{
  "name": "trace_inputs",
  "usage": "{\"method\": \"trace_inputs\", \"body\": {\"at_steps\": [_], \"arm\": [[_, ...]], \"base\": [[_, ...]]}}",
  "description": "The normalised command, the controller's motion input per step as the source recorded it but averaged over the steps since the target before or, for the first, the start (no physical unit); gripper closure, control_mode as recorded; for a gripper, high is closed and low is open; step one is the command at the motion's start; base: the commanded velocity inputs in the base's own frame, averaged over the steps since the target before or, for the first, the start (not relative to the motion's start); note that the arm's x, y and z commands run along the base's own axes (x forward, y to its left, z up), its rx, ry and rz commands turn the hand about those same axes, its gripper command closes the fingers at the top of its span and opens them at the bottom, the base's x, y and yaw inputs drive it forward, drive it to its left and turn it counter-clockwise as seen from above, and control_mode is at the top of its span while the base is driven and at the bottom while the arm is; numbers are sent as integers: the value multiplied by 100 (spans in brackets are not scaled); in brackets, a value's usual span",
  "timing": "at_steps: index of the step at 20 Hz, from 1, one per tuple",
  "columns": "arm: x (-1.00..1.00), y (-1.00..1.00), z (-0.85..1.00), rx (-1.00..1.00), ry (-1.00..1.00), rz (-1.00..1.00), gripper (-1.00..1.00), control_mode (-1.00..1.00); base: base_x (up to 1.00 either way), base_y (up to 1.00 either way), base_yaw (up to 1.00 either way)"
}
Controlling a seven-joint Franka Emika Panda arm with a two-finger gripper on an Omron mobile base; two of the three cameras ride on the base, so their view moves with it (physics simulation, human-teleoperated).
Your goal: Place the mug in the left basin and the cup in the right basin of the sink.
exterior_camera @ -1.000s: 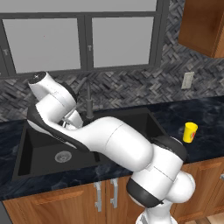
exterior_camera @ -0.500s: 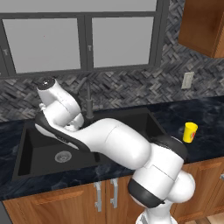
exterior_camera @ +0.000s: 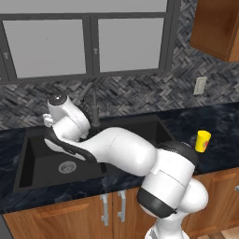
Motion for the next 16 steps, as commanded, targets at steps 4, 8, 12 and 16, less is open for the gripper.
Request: {"method": "trace_inputs", "body": {"at_steps": [4, 8, 12, 16], "arm": [[32, 11, -22, 1, -11, 0, 100, -100], [28, 7, -22, 0, -6, -2, 100, -100], [24, 7, -21, 0, 0, -4, 100, -100], [23, 10, -19, 0, 6, -7, 100, -100]], "base": [[0, 0, 0], [0, 0, 0], [0, 0, 0], [0, 0, 0]]}}
